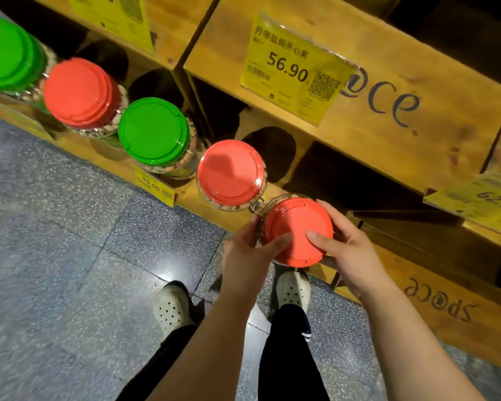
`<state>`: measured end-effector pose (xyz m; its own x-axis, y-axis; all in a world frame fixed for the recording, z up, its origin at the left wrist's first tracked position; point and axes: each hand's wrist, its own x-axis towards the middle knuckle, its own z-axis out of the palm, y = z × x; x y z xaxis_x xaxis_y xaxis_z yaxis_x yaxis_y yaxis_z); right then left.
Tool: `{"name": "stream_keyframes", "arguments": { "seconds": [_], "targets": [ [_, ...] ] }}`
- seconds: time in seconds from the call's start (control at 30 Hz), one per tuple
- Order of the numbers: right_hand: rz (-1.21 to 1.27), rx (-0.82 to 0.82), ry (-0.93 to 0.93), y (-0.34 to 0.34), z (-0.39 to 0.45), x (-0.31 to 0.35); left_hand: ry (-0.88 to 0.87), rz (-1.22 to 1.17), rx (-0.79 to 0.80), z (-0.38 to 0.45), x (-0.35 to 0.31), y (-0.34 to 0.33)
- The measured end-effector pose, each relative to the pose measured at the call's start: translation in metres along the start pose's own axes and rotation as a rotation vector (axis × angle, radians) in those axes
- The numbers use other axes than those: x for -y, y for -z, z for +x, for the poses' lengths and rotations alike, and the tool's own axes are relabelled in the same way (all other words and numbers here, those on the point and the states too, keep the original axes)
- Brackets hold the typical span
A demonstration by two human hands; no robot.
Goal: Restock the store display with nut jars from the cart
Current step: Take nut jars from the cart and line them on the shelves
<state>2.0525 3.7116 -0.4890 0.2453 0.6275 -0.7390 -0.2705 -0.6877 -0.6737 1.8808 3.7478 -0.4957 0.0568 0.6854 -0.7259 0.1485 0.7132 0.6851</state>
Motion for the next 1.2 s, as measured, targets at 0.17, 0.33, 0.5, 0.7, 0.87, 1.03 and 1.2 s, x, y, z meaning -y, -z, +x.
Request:
{"name": "stream_keyframes", "arguments": {
  "seconds": [0.17, 0.33, 0.5, 0.7, 0.87, 1.03, 1.2],
  "targets": [
    [-0.006, 0.006, 0.024, 0.006, 0.016, 0.003, 0.042, -0.047, -0.023, 0.015, 0.005, -0.009],
    [-0.032, 0.017, 0.043, 0.011, 0.025, 0.01, 0.028, -0.07, -0.021, 0.02, -0.001, -0.017],
    [-0.058, 0.042, 0.042, 0.014, 0.029, 0.016, 0.062, -0.087, -0.036, 0.018, -0.006, -0.021],
    [-0.102, 0.035, 0.034, 0.013, 0.025, 0.019, 0.053, 0.159, -0.037, 0.013, -0.014, -0.021],
    [-0.269, -0.13, 0.07, 0.005, 0.008, 0.028, 0.051, 0.397, -0.02, -0.005, -0.041, -0.02],
    [-0.322, -0.229, 0.082, 0.0, -0.031, 0.041, 0.038, 0.396, 0.006, -0.04, -0.07, -0.011],
    [-0.411, -0.272, 0.121, -0.009, -0.094, 0.061, -0.086, 0.482, 0.065, -0.086, -0.109, 0.001]
  ]
}}
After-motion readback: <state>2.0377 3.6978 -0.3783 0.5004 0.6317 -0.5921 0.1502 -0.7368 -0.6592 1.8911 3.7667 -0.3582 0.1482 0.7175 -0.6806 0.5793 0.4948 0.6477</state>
